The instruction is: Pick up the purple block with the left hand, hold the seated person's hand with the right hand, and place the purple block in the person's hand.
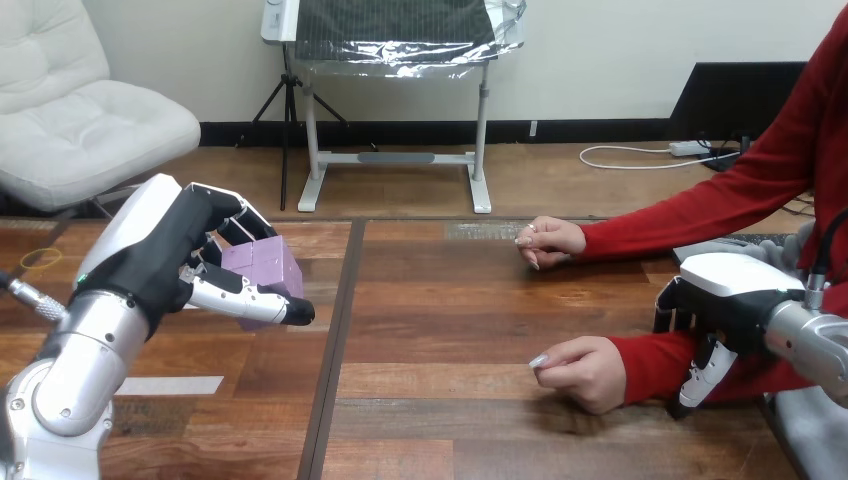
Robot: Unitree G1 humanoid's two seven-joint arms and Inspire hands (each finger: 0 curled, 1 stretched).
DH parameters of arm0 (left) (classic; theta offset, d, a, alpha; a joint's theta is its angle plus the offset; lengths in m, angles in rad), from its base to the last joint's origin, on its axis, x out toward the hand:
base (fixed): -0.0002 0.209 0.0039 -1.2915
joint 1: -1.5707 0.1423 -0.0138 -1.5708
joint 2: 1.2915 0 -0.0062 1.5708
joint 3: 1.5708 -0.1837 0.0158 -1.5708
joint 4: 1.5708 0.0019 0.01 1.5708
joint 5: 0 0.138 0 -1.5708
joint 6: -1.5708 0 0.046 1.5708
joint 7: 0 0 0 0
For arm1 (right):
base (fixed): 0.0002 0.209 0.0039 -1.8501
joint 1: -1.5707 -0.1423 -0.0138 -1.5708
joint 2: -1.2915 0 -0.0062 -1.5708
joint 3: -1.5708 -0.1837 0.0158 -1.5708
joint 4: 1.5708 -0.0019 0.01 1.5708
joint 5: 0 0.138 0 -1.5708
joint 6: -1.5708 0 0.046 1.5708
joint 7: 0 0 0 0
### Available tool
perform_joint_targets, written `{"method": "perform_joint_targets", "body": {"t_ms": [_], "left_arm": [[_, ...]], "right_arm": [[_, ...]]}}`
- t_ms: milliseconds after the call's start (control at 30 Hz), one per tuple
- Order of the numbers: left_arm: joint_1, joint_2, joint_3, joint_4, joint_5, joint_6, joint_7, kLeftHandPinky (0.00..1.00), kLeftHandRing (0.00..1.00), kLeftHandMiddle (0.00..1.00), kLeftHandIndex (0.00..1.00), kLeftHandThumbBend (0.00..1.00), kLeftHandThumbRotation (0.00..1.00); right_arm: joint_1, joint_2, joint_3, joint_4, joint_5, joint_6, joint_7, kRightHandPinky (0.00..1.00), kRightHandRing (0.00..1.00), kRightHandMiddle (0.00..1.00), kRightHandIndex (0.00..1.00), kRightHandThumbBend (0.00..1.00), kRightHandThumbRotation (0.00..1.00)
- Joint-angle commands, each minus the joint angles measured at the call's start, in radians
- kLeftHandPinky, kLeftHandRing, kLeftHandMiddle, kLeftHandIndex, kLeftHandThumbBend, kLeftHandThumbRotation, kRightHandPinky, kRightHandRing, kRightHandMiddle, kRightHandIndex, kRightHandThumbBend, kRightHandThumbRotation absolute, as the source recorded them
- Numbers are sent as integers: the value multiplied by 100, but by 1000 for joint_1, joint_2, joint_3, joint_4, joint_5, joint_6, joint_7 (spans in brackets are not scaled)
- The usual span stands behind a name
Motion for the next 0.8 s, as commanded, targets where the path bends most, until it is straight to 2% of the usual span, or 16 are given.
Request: {"method": "perform_joint_targets", "body": {"t_ms": [0,367,767], "left_arm": [[-29,10,29,-48,-1,-18,10,27,32,39,41,85,0],[-32,10,30,-47,-1,-20,11,28,33,40,41,85,0],[-34,6,31,-47,-1,-20,13,28,32,39,41,85,0]], "right_arm": [[-5,41,53,46,-37,8,-10,33,39,45,46,100,10],[-21,58,82,76,-46,32,1,18,26,36,41,97,13],[-28,69,97,90,-36,58,23,11,18,29,40,94,15]]}}
